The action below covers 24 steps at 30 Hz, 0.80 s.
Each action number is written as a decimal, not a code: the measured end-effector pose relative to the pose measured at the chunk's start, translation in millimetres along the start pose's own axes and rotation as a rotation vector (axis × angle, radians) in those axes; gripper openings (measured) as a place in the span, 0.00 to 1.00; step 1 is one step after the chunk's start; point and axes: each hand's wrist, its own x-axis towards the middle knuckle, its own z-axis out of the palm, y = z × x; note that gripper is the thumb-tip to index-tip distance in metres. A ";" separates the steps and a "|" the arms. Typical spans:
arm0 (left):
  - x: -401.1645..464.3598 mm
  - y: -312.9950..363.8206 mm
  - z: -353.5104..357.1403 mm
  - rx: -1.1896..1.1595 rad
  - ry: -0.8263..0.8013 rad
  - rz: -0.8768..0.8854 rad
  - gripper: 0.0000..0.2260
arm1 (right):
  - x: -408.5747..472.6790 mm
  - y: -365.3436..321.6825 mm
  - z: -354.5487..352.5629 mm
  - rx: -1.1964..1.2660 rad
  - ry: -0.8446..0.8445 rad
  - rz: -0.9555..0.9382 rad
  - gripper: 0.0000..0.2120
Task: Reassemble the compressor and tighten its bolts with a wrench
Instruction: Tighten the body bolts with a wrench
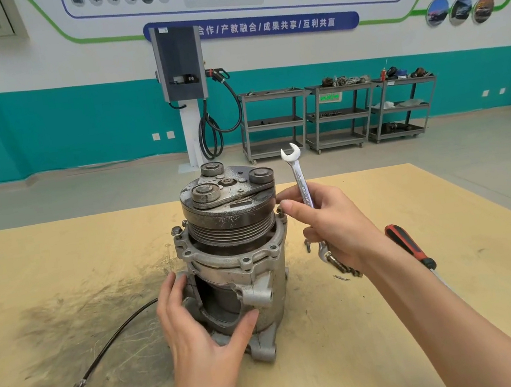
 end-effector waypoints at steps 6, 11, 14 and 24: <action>0.4 1.0 -0.2 0.005 0.020 0.005 0.47 | 0.2 2.7 5.8 -0.026 0.030 -0.005 0.08; 0.8 -2.0 1.2 -0.008 0.031 0.021 0.46 | -0.2 -0.7 -0.1 -0.006 -0.005 0.014 0.05; 0.0 -2.7 1.2 -0.016 0.029 0.016 0.46 | -0.9 -1.4 -1.2 0.034 -0.028 0.037 0.03; 0.1 -4.3 1.9 -0.012 0.031 0.011 0.46 | 0.5 3.6 4.8 0.005 0.022 -0.008 0.05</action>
